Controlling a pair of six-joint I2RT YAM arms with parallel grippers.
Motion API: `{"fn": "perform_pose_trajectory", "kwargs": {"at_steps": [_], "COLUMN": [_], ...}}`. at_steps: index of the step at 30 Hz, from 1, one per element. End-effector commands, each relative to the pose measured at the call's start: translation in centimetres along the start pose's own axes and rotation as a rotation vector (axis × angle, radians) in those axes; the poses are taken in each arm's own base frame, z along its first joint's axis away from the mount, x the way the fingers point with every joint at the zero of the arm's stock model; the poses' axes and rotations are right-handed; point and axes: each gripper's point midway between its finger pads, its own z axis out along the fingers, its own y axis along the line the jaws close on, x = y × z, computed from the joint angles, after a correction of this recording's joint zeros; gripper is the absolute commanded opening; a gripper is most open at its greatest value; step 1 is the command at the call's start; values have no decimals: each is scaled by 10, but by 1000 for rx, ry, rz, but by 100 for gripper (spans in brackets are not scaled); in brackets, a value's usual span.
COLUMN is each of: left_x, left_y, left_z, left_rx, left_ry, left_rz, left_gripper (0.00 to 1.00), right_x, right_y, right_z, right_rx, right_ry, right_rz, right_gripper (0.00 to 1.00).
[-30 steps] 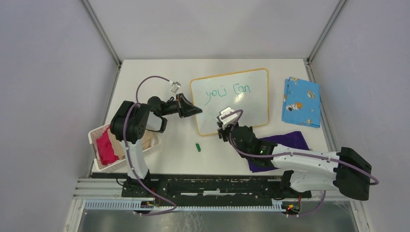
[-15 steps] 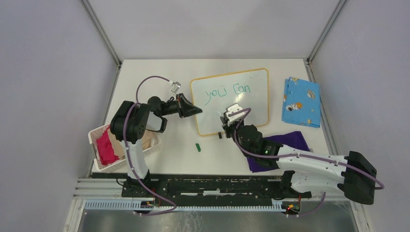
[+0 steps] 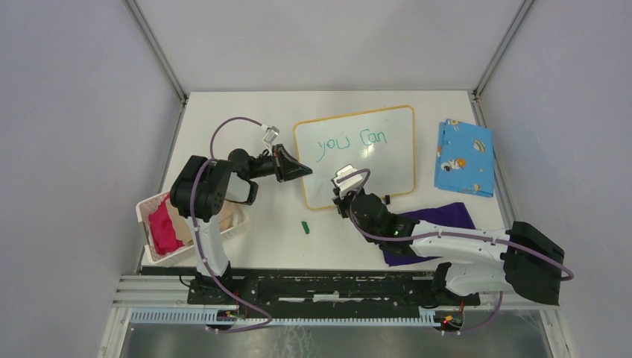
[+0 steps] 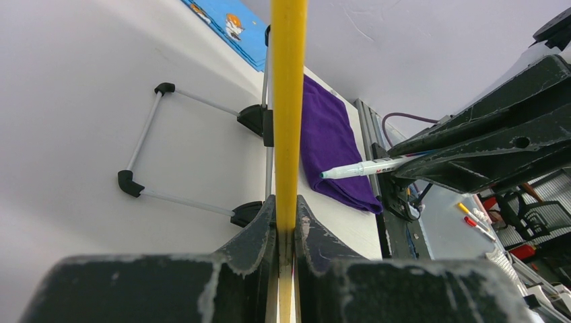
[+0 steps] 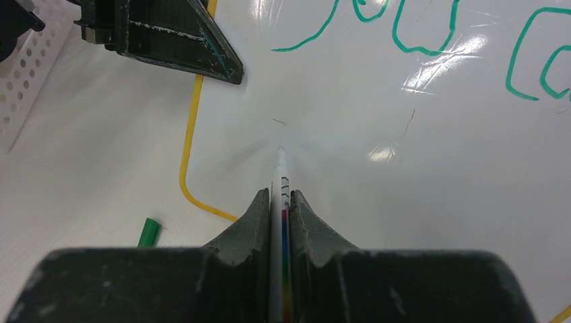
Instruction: Write a sentence on the whiteboard
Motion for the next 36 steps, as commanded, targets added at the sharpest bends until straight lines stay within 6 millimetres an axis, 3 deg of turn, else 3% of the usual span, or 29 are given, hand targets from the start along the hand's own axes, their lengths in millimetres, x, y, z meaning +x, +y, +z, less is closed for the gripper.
{"fn": "perform_pose_trajectory", "kwargs": {"at_steps": [1, 16, 25, 36], "left_x": [3, 3, 4, 4], "left_y": [-13, -12, -12, -12], "left_z": [5, 5, 5, 5], "left_rx": [67, 64, 64, 63], "left_ry": [18, 14, 15, 17], "left_rz": [55, 57, 52, 50], "left_gripper": [2, 2, 2, 2], "right_x": [-28, -25, -3, 29], "right_y": [-3, -12, -14, -18], "right_z": [7, 27, 28, 15], "right_rx": [37, 69, 64, 50], "right_ry": [-75, -51, -3, 54], "right_rz": [72, 78, 83, 82], "right_gripper": [0, 0, 0, 0]}}
